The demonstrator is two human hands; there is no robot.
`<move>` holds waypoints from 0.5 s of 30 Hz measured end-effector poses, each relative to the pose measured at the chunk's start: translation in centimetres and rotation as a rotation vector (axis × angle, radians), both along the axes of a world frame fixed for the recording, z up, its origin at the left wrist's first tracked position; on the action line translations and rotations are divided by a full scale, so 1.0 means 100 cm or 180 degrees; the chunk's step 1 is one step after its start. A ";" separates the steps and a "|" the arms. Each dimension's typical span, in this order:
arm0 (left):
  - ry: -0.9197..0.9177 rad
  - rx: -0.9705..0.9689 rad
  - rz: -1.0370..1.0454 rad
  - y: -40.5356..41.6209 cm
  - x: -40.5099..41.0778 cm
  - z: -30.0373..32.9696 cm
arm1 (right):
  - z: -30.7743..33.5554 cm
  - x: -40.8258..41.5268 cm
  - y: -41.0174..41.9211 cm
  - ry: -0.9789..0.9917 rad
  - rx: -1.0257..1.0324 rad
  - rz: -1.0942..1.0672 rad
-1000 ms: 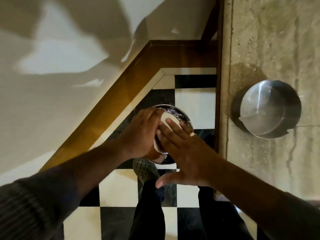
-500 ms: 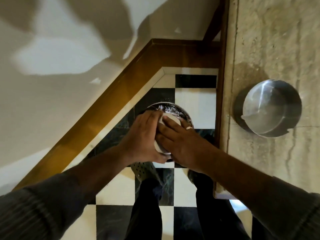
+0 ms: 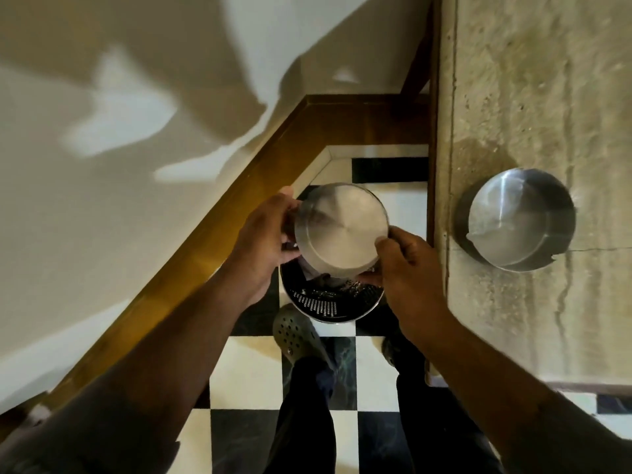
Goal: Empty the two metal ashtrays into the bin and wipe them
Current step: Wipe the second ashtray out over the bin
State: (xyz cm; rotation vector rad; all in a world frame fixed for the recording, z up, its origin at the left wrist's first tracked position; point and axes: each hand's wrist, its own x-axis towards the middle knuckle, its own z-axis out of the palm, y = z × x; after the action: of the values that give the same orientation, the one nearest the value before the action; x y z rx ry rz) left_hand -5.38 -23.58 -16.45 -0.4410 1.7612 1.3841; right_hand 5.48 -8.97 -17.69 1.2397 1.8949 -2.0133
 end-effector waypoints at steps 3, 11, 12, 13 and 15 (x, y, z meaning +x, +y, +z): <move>0.0083 -0.0060 -0.0126 0.020 -0.006 0.032 | 0.028 -0.004 0.009 -0.0008 -0.0084 -0.0393; 0.0556 0.0203 -0.0635 0.085 0.000 0.098 | 0.085 0.013 0.076 -0.0162 0.0233 -0.0710; 0.0565 0.0207 -0.0666 0.097 0.001 0.101 | 0.089 0.017 0.087 -0.0194 0.0389 -0.0707; 0.0540 0.0207 -0.0683 0.109 0.002 0.103 | 0.091 0.020 0.098 -0.0225 0.0545 -0.0713; 0.0569 0.0251 -0.0807 0.141 0.007 0.106 | 0.096 0.028 0.123 -0.0242 0.0831 -0.0802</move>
State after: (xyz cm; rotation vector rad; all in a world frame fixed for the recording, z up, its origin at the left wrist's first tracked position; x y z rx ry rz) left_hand -4.71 -9.47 -5.86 -0.0487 1.8257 1.3375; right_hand 8.25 3.38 -8.13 1.6705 2.1095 -1.8351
